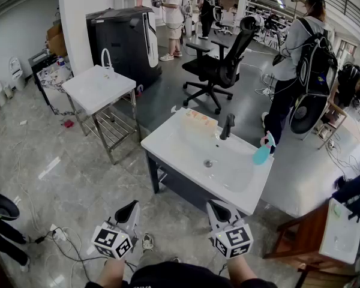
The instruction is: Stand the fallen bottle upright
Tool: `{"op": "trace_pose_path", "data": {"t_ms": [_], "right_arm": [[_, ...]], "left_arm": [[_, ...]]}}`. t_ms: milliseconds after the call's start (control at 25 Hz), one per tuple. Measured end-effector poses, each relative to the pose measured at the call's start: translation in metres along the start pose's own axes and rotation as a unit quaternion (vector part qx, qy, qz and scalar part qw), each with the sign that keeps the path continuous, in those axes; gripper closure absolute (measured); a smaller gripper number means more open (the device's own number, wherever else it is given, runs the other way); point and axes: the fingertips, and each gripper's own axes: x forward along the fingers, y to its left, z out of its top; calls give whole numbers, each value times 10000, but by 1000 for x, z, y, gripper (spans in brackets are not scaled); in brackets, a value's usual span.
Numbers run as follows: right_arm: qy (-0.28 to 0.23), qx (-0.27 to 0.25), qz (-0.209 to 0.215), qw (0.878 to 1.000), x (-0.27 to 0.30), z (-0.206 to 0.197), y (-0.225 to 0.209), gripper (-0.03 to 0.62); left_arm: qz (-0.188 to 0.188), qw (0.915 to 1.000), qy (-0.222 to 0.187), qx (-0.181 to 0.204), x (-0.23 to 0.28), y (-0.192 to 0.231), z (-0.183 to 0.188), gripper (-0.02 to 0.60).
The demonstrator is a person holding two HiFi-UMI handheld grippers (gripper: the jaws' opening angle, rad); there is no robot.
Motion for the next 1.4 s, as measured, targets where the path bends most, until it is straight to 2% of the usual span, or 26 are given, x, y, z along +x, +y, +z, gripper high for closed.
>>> {"op": "trace_pose_path", "data": {"t_ms": [360,440,480,560,600,680,760,1120,1400], "right_arm": [[-35,131,85,9999,12,-1,-6,588],[-10,167,28,9999,19,-3,-10,492],[-1,201,-26,9998,23,-3,-12,480],[25,242,-137,9996,32,-4,-17,463],[46,248,-189,9995,38,-4,-20,432],[86,266,-297,9992,52,-2,-25,390],[112,309,-411,9986,68,1,-27,376],[73,521,-958,9940,150,30,-31,368],[53,701,-1310,9889,201,39,-26,367]], "left_arm": [[-145,9998,17,-94,10,2,-1,558],[-226,9995,130,-157,16,5,-6,545],[-298,9991,195,-220,21,7,-10,503],[-466,9977,320,-385,33,12,-16,359],[-545,9968,361,-455,39,16,-18,350],[-703,9953,412,-526,55,27,-17,336],[-872,9937,474,-527,68,39,-14,325],[-1292,9887,541,-540,123,127,16,318],[-1604,9831,638,-602,151,180,25,316]]}}
